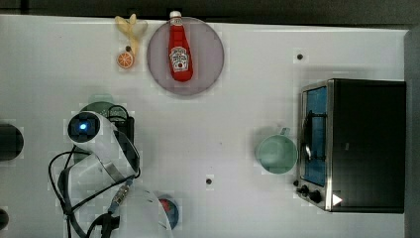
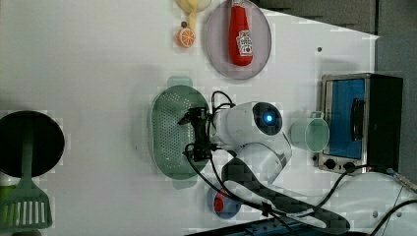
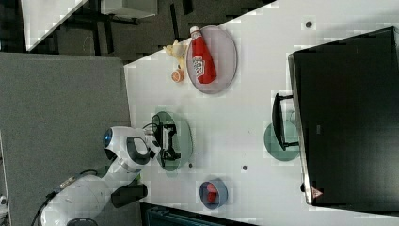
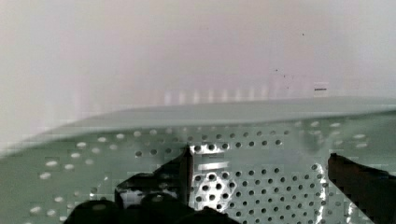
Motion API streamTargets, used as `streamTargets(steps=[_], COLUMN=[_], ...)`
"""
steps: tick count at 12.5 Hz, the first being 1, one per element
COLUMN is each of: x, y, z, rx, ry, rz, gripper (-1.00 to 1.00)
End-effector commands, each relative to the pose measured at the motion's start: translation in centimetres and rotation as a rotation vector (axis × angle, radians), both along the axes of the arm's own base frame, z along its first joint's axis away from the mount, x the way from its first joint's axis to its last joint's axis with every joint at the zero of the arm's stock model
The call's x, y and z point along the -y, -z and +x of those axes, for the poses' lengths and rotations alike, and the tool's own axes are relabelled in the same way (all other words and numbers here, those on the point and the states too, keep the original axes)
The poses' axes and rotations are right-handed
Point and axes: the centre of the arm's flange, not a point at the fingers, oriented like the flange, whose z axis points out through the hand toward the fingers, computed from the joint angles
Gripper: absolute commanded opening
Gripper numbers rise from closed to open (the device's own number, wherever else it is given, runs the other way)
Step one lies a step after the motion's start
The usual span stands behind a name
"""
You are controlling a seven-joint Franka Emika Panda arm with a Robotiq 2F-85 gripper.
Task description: Drag strainer left to right.
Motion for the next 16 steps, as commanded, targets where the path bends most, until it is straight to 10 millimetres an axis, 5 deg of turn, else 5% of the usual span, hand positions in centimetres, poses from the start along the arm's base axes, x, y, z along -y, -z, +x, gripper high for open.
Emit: streamTargets(steps=[1, 6, 16], x=[-1.0, 1.7, 11.2], y=[-2.9, -3.5, -3.7], z=[1.7, 1.7, 2.3], rx=[0.074, 0.08, 0.068], ry=[0.018, 0.041, 0.027], rz=[0.004, -0.024, -0.069], gripper=[1.0, 1.0, 1.0])
